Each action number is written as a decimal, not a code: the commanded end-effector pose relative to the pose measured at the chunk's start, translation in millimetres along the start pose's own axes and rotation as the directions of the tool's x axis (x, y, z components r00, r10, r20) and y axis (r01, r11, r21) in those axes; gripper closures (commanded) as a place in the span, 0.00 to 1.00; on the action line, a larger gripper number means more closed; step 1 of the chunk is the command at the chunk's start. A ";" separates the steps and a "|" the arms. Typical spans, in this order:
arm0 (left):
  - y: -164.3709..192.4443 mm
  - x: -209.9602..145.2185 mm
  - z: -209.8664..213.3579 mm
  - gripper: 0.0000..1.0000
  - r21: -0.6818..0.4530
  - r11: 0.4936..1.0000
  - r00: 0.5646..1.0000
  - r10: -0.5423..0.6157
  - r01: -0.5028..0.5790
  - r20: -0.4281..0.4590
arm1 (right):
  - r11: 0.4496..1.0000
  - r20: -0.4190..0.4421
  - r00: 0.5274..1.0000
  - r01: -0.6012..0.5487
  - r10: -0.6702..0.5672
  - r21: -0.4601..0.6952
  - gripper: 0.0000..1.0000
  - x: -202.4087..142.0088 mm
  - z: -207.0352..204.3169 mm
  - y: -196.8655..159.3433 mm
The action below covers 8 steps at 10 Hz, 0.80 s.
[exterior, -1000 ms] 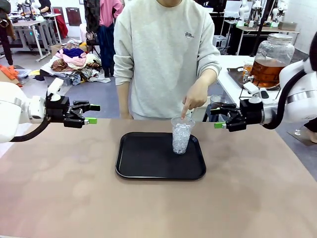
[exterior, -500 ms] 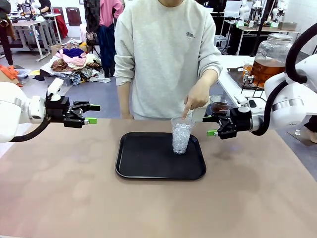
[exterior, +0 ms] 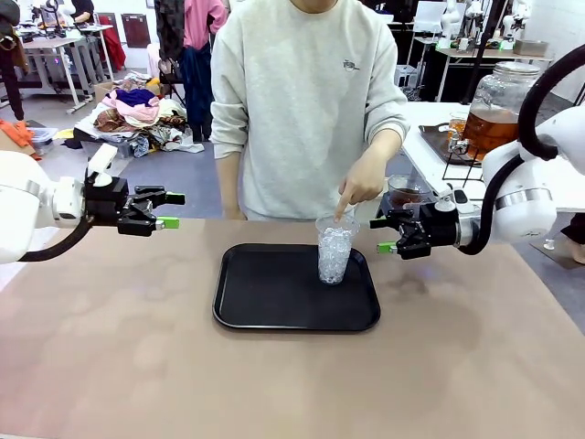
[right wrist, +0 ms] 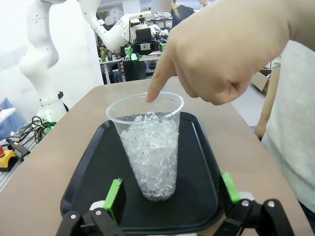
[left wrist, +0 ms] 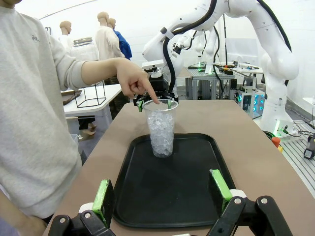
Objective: Pour the drink into the iced cup.
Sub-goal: Pick up the iced cup indicated by the human and present it to them.
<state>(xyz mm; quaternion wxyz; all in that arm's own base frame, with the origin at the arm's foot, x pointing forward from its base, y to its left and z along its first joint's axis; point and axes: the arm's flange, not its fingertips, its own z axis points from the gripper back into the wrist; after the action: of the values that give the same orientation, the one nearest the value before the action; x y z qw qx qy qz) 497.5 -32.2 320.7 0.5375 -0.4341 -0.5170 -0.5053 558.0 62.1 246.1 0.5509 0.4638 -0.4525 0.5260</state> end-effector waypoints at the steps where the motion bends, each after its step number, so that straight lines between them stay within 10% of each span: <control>1: 0.1 1.8 -0.9 0.00 0.007 1.000 1.000 -0.002 0.002 0.007 | 1.000 -0.004 1.000 -0.006 0.006 0.004 0.00 1.0 -0.7 0.1; 8: 0.1 1.8 -0.9 0.00 0.007 1.000 1.000 -0.002 0.002 0.007 | 0.999 0.090 0.996 0.028 -0.025 -0.028 0.00 -13.4 -20.7 9.9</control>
<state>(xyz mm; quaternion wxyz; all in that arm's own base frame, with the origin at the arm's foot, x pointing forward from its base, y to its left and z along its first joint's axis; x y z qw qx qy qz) 497.5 -32.2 320.7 0.5375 -0.4341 -0.5170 -0.5052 551.4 72.6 233.6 0.5529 0.4811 -0.4589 0.5022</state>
